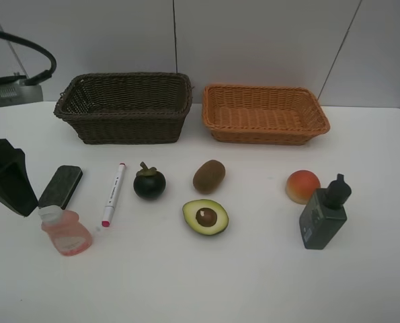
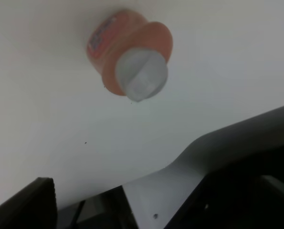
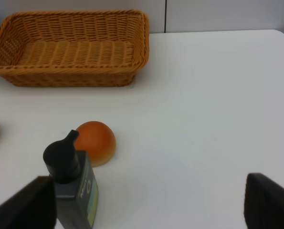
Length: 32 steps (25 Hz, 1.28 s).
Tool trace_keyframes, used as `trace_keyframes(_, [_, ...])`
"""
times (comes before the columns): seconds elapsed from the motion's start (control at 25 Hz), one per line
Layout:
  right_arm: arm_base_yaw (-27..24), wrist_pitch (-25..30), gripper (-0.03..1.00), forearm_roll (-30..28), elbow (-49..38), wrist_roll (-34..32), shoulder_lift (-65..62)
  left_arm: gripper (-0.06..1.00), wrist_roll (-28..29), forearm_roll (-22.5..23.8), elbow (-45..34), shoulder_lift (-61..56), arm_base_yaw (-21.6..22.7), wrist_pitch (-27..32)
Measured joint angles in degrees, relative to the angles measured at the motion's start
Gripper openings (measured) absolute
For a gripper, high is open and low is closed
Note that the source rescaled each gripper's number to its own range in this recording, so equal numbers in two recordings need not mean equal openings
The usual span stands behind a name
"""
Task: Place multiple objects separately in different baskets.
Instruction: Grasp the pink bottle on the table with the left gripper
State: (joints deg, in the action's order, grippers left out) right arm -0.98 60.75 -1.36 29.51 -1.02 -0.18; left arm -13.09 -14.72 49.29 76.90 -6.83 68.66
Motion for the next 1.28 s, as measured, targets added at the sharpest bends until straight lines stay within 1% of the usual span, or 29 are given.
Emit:
trace_keyframes(0.12, [0.0, 0.0, 1.0, 0.0, 0.0, 0.0, 0.0, 1.0, -1.0, 3.9, 0.7, 2.2, -5.5, -1.9])
trace_keyframes(0.16, [0.0, 0.0, 1.0, 0.0, 0.0, 0.0, 0.0, 1.0, -1.1, 5.6, 1.1, 2.7, -6.7, -2.8])
trace_keyframes(0.24, [0.0, 0.0, 1.0, 0.0, 0.0, 0.0, 0.0, 1.0, -1.5, 8.7, 2.0, 3.1, -8.5, -4.7])
trace_keyframes(0.32, [0.0, 0.0, 1.0, 0.0, 0.0, 0.0, 0.0, 1.0, -2.7, 9.9, 3.2, 3.3, -9.2, -6.1])
trace_keyframes(0.52, [0.0, 0.0, 1.0, 0.0, 0.0, 0.0, 0.0, 1.0, -8.3, 9.3, 4.2, 3.4, -9.6, -8.2])
trace_keyframes(0.6, [0.0, 0.0, 1.0, 0.0, 0.0, 0.0, 0.0, 1.0, -11.7, 8.0, 4.2, 4.4, -9.6, -8.1])
trace_keyframes(0.72, [0.0, 0.0, 1.0, 0.0, 0.0, 0.0, 0.0, 1.0, -18.5, 5.1, 4.2, 6.3, -9.6, -8.1])
trace_keyframes(0.84, [0.0, 0.0, 1.0, 0.0, 0.0, 0.0, 0.0, 1.0, -22.8, 5.1, 4.2, 8.3, -9.6, -8.1])
trace_keyframes(1.04, [0.0, 0.0, 1.0, 0.0, 0.0, 0.0, 0.0, 1.0, -25.0, 7.8, 4.2, 10.6, -9.6, -8.7])
trace_keyframes(1.28, [0.0, 0.0, 1.0, 0.0, 0.0, 0.0, 0.0, 1.0, -26.8, 7.9, 4.2, 14.6, -9.6, -10.7])
